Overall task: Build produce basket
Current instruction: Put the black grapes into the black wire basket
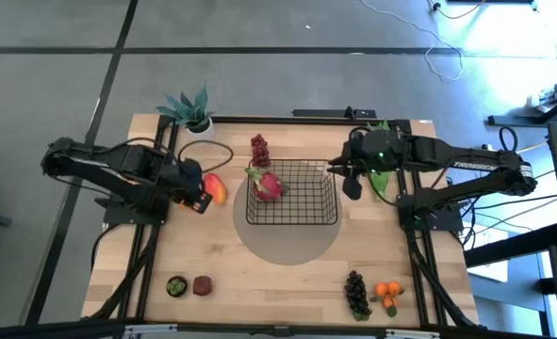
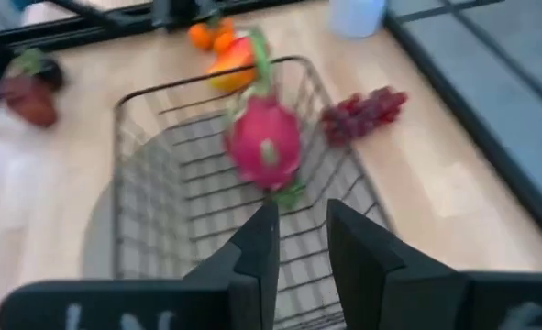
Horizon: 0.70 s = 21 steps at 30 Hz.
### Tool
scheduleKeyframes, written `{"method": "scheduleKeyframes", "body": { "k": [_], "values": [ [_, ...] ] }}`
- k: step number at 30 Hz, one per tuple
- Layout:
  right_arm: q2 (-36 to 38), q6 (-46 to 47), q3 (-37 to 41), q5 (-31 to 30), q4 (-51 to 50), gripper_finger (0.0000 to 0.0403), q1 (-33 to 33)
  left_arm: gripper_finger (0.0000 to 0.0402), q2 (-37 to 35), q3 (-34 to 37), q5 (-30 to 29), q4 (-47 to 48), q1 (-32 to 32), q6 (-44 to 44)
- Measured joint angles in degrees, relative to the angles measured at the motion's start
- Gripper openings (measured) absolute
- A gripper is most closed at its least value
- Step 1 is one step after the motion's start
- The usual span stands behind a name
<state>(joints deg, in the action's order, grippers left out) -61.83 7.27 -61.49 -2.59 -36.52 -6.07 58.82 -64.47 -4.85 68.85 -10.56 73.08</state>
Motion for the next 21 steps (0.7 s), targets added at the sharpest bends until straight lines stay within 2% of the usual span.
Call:
{"method": "scheduleKeyframes", "body": {
  "k": [7, 13, 17, 21],
  "values": [
    [1.9, 1.8, 0.0, 6.1, -3.1, 0.0081, 3.3, 0.0, 2.5, 0.0, 0.1, -0.9, -8.9, 9.2],
    [2.9, 7.6, 0.0, 7.3, -4.9, 0.0081, 8.6, 0.0, 6.3, 0.0, 1.8, -3.9, -15.9, 8.8],
    [2.9, 15.9, 0.0, 8.9, -5.9, 0.0081, 11.6, 0.0, 9.0, 0.0, 6.3, -4.4, -18.8, 8.9],
    [2.9, 28.1, 0.0, 10.3, -7.8, 0.0079, 16.3, 0.0, 11.1, 0.0, 7.1, -4.4, -22.1, 9.0]
  ]
}}
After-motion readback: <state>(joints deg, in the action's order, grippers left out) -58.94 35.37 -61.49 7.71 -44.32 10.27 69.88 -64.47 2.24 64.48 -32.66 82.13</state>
